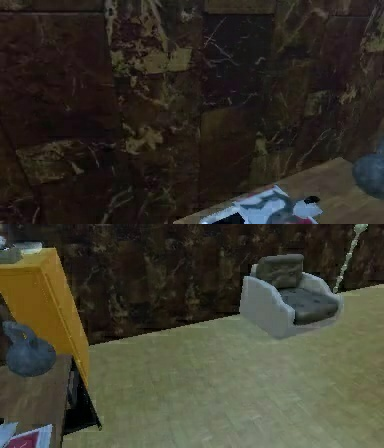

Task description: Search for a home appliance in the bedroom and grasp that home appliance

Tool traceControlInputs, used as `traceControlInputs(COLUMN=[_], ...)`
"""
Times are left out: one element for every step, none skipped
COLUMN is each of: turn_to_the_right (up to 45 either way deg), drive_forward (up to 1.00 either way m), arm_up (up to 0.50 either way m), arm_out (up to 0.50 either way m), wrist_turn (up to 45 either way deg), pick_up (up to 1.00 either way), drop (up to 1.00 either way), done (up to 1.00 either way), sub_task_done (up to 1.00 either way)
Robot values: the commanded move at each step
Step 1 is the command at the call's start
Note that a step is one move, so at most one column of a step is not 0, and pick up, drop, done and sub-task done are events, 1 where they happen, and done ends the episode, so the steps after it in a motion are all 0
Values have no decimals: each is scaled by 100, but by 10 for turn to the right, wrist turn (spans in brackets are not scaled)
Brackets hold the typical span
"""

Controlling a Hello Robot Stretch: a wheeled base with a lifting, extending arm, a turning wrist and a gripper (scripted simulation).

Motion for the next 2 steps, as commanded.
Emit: traceControlInputs(turn_to_the_right=[-450,0], drive_forward=[0,0], arm_up=[0,50], arm_out=[0,0], wrist_turn=[0,0], pick_up=[0,0], drop=[0,0], done=[0,0], sub_task_done=[0,0])
